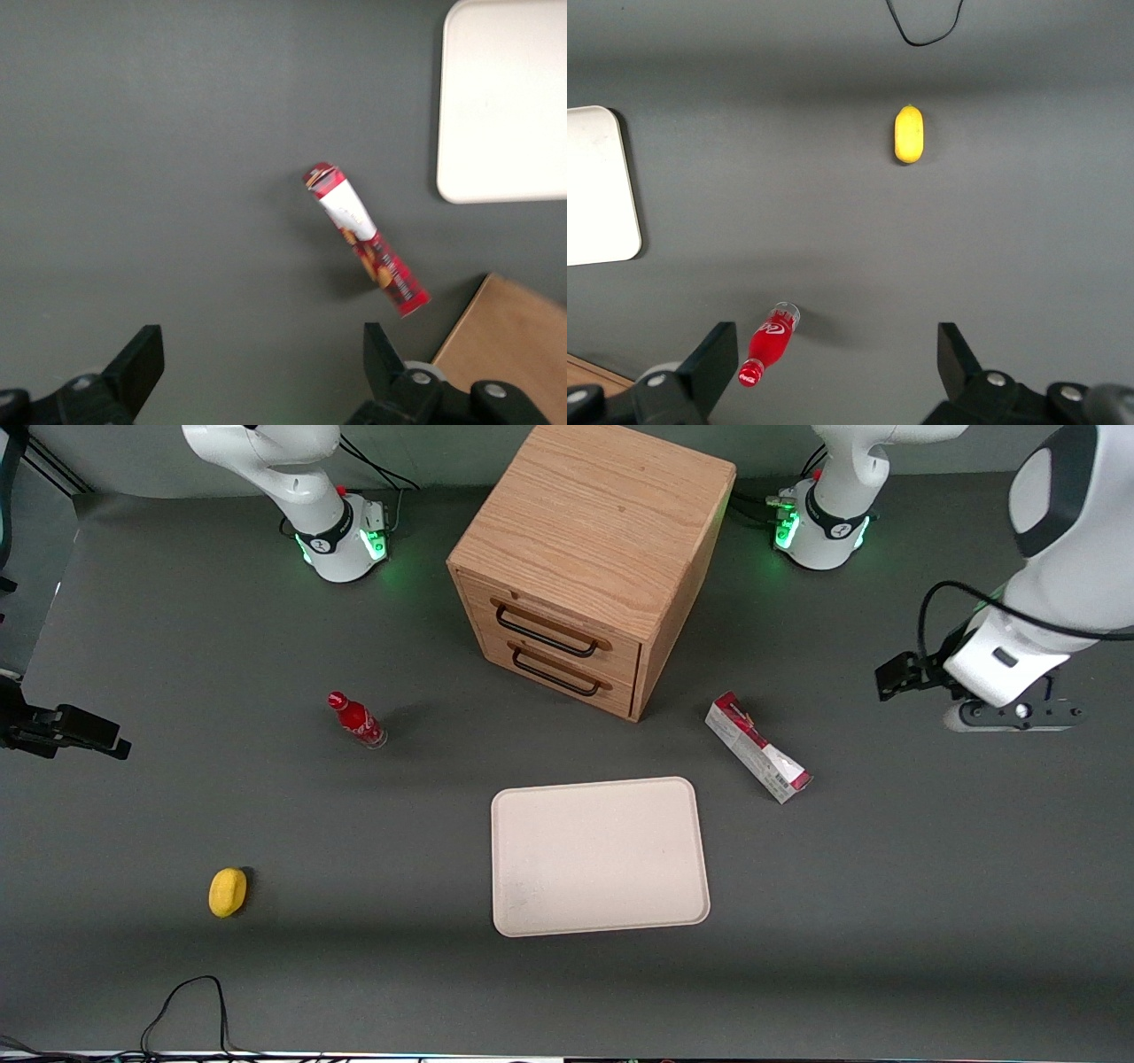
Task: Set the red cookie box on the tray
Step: 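Move the open left gripper down over the red-and-white cookie box, then close the left gripper on the cookie box and lift it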
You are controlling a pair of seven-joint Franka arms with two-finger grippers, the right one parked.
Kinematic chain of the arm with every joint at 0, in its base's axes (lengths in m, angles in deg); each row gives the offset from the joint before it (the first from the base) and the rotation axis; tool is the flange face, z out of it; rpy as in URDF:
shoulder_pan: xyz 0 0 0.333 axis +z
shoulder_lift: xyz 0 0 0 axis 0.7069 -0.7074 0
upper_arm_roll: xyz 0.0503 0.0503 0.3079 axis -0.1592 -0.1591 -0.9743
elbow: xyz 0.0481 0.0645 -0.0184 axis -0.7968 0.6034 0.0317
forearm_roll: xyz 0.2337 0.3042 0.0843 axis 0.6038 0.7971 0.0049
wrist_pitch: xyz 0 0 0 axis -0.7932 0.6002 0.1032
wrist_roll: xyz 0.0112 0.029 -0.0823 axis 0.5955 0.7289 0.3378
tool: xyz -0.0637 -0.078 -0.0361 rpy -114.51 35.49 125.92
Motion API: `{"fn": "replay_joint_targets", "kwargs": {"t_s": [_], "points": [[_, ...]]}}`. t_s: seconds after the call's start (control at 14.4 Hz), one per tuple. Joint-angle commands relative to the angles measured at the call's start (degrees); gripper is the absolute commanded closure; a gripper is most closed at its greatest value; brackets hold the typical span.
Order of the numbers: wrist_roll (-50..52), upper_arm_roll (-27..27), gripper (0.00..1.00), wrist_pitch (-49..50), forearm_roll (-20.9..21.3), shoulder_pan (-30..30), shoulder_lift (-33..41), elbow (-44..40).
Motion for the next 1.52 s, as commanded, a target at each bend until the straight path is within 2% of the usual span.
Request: {"fn": "replay_joint_targets", "kwargs": {"t_s": [0.0,0.14,0.49,0.83,1.11,1.18,1.25,1.39,1.46], "points": [[15.9,0.1,0.0,-3.1,-1.2,-2.7,-2.2,0.5],[26.1,0.3,0.0,-5.7,-2.3,-4.6,-4.7,0.5],[45.1,0.9,0.01,-15.4,-1.3,-7.7,-12.8,4.0],[51.0,1.9,0.02,-31.9,-0.8,-8.5,-13.5,20.2],[54.4,2.0,0.03,-37.5,-0.8,-9.5,-17.3,21.6],[54.4,2.0,0.1,-37.6,-0.8,-9.5,-17.4,21.6],[54.3,2.0,0.35,-37.6,-0.7,-9.4,-17.4,21.5],[54.2,2.1,0.98,-37.5,-0.8,-9.4,-17.4,21.4],[54.4,2.0,1.0,-37.0,-0.8,-9.3,-17.4,21.2]]}}
